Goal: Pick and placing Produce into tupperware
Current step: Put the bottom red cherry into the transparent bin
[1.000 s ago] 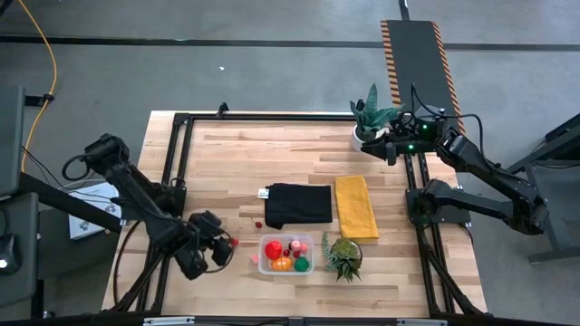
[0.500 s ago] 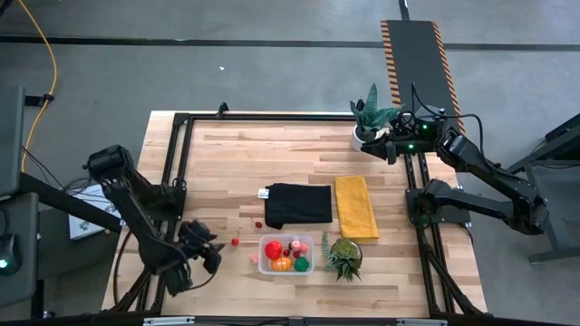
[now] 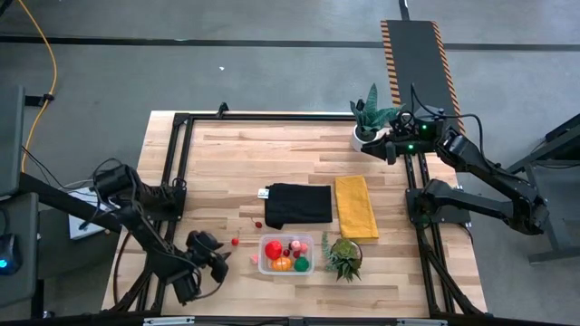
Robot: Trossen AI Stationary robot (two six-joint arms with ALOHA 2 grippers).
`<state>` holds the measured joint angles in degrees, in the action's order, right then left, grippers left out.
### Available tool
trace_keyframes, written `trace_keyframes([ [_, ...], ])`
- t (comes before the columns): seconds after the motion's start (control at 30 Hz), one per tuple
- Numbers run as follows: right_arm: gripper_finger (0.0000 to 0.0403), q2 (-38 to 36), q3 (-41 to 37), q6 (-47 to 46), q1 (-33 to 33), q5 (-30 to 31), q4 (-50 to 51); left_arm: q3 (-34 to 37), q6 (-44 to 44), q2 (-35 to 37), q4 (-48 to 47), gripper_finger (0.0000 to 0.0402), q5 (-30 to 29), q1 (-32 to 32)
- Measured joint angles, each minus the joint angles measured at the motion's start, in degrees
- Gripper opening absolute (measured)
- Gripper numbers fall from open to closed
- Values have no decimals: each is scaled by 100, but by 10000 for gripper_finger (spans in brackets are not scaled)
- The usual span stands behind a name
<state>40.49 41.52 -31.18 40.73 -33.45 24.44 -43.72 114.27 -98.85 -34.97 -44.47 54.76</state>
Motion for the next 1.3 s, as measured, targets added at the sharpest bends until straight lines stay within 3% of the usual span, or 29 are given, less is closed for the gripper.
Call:
trace_keyframes([
  [0.2, 171, 2, 0, -9, 0, 63, 27, -2, -745, -39, 40, 198, -7, -4],
  [0.63, 171, 2, 0, -98, -2, 126, 51, -2, -1069, -39, -53, 198, -389, -70],
  [1.0, 171, 2, 0, -139, -1, 175, 48, -2, -1706, -69, -141, 198, 89, -799],
  [1.3, 171, 2, 0, -87, 0, 175, 48, -2, -1802, -69, -128, 198, 45, -828],
])
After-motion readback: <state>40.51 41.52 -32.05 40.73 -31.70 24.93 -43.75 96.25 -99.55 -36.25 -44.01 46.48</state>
